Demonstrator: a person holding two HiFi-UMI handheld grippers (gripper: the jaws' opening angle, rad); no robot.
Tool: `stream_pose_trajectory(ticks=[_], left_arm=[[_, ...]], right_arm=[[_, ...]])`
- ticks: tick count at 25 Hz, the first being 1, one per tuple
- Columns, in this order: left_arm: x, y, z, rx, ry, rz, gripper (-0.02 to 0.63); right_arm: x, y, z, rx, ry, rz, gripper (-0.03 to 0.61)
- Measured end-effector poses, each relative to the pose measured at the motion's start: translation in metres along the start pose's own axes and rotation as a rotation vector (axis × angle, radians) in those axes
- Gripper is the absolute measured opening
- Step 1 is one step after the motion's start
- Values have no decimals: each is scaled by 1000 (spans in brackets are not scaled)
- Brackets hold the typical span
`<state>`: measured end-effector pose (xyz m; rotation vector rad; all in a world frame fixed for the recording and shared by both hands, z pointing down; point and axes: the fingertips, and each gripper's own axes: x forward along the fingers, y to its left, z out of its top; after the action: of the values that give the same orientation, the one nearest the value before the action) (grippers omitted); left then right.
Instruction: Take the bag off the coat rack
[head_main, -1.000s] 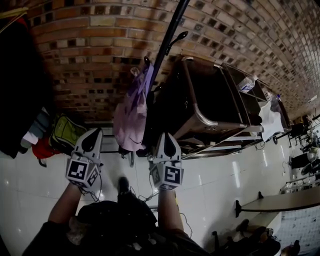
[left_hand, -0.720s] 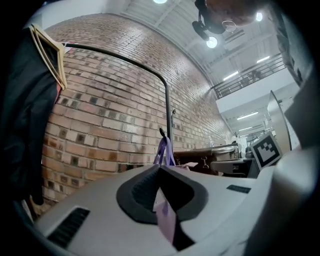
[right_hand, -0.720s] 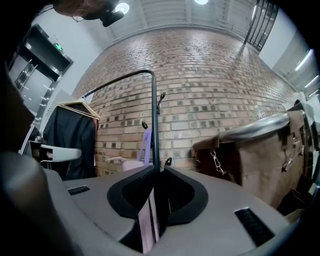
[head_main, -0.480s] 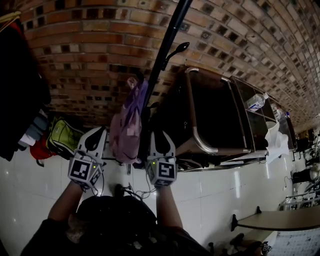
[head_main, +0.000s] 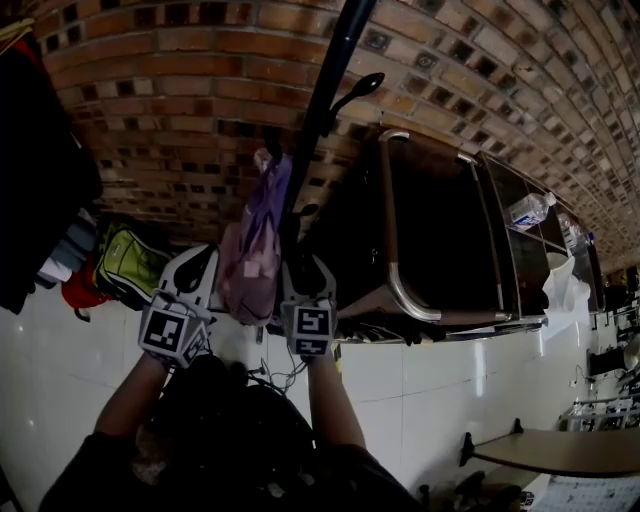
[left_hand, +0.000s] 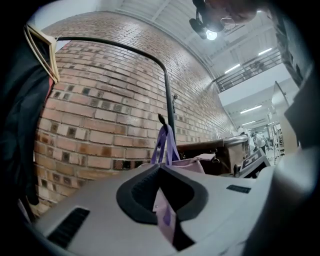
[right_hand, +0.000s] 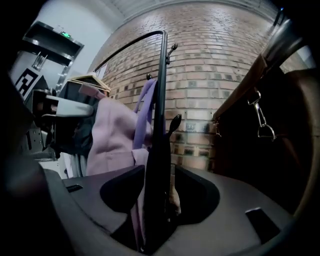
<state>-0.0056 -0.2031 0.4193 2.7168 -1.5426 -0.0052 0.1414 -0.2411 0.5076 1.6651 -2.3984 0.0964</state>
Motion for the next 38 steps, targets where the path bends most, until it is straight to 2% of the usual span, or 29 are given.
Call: stream_pose_trajectory(ticks=[8, 16, 20, 24, 26, 29, 32, 35, 38], left_arm=[[15, 5, -11, 23, 27, 17, 17], [37, 19, -23, 7, 59, 1, 17], [49, 30, -27, -14, 77, -4, 17], [61, 33, -29, -17, 82, -21, 17], [64, 32, -30, -18, 86, -32, 17], [69, 32, -34, -19, 94, -45, 17], [76, 31, -36, -30, 98, -54, 17], [80, 29, -39, -33, 106, -65, 17], [83, 29, -42, -39, 113, -74, 17]], right_arm=[[25, -3, -8, 16, 24, 24, 210], [60, 2, -4, 8, 3, 32, 207], [67, -3, -4, -14, -4, -11, 131], [69, -7, -2, -4, 20, -3, 67], [72, -11, -3, -6, 7, -29, 67], [75, -17, -4, -4, -12, -51, 107], [77, -16, -4, 7, -11, -13, 110], [78, -12, -3, 27, -15, 44, 88], [79, -10, 1, 21, -17, 50, 62]])
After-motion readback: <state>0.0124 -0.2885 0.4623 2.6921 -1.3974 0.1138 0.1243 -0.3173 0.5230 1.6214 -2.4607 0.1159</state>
